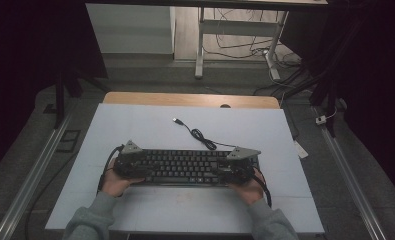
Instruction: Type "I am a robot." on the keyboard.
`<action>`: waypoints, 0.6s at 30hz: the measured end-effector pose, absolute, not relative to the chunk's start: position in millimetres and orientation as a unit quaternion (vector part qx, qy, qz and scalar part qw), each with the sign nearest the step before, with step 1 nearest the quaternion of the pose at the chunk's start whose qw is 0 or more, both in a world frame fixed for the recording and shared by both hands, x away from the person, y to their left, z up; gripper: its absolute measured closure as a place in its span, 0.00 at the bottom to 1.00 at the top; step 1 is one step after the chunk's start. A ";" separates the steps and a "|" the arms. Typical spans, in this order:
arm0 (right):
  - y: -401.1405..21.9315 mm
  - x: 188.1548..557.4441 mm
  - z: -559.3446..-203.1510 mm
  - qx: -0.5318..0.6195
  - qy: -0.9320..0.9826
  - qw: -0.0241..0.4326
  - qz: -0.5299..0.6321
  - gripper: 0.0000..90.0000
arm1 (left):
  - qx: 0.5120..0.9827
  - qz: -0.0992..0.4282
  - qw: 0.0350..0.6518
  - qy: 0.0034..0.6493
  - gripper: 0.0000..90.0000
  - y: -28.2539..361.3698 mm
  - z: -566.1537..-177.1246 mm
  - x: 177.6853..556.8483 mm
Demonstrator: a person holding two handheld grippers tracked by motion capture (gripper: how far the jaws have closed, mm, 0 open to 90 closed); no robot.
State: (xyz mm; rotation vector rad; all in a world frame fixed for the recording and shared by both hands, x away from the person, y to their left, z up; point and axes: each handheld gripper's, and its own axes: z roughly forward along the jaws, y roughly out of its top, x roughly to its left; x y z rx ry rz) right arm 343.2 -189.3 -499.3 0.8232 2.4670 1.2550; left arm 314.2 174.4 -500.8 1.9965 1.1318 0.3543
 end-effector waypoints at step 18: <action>-188.5 343.1 -502.0 0.278 0.853 0.127 0.423 0.57 | 0.782 0.140 0.411 0.448 0.43 175.1 -499.1 314.8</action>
